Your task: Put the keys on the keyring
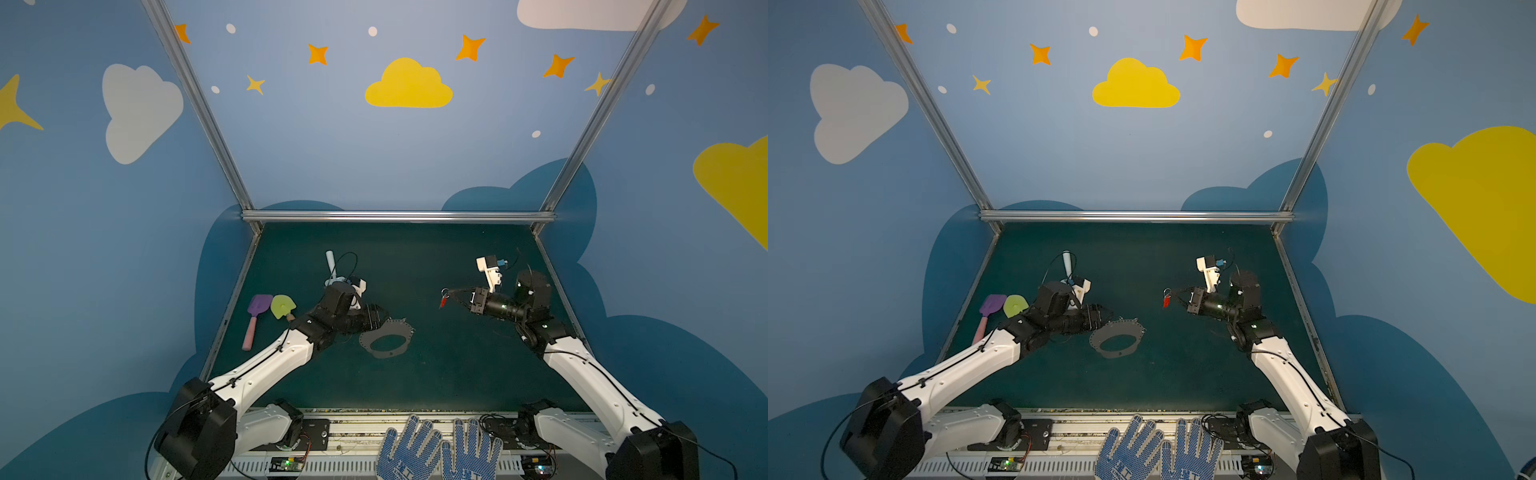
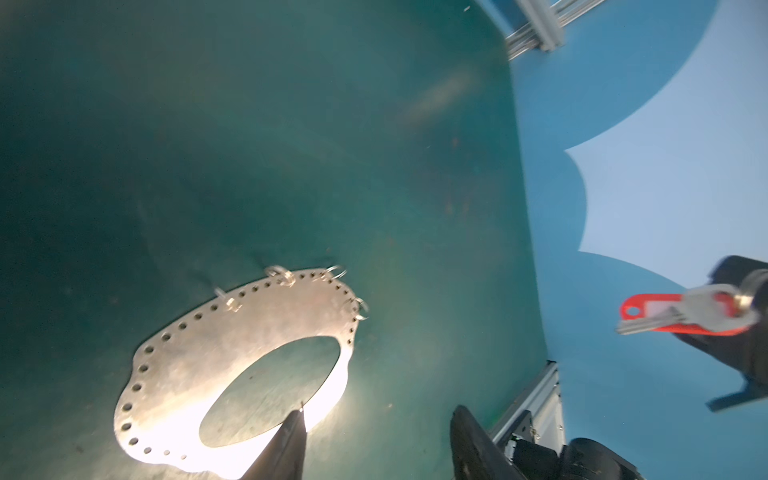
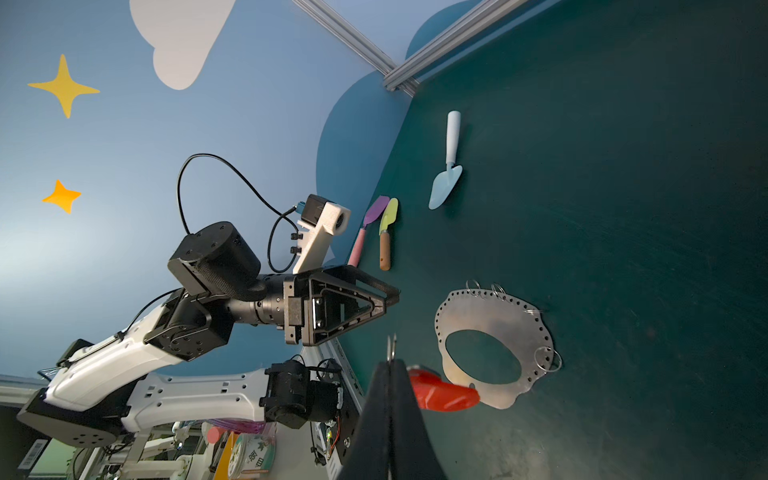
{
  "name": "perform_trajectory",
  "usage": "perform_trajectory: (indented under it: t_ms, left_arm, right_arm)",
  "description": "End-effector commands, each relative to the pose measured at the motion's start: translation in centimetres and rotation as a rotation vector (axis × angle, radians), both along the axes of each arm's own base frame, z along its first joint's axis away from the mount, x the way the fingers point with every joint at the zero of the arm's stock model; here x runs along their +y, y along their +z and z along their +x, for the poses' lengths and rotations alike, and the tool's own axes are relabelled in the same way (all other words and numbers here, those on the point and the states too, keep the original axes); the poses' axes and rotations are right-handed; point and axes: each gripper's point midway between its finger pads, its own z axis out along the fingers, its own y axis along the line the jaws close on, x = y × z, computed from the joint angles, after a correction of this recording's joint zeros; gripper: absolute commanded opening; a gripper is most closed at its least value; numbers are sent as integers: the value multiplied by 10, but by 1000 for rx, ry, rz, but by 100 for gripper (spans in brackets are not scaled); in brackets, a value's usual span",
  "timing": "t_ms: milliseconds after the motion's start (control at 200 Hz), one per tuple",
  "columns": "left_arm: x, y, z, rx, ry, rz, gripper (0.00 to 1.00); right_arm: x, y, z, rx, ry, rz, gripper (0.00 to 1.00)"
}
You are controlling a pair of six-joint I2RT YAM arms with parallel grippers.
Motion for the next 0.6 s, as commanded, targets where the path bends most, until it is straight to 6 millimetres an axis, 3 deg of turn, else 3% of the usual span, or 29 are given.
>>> perform_trajectory:
  t_ms: [0,140,170,275,466,596]
  left_arm:
    - [2,-10,5,17,34,50,57]
    - [-1,-31,8,76,42,140,57]
    - [-5,-35,8,88,42,148,57]
    - [-14,-51,13,141,59,186,57]
    - [-17,-64,35,187,130,287,56]
    - [-20,-70,48,218,150,340,49]
  right_arm:
    - [-5,3,-3,-43,-9,-22,0]
    - [-9,2,-3,-53,-29,-43,0]
    - [-10,-10,-5,-30,-31,-52,0]
    - [-11,-12,-6,-27,-37,-53,0]
    - [-13,-14,-8,-29,-46,-55,0]
    - [-14,-15,-9,-29,-48,-55,0]
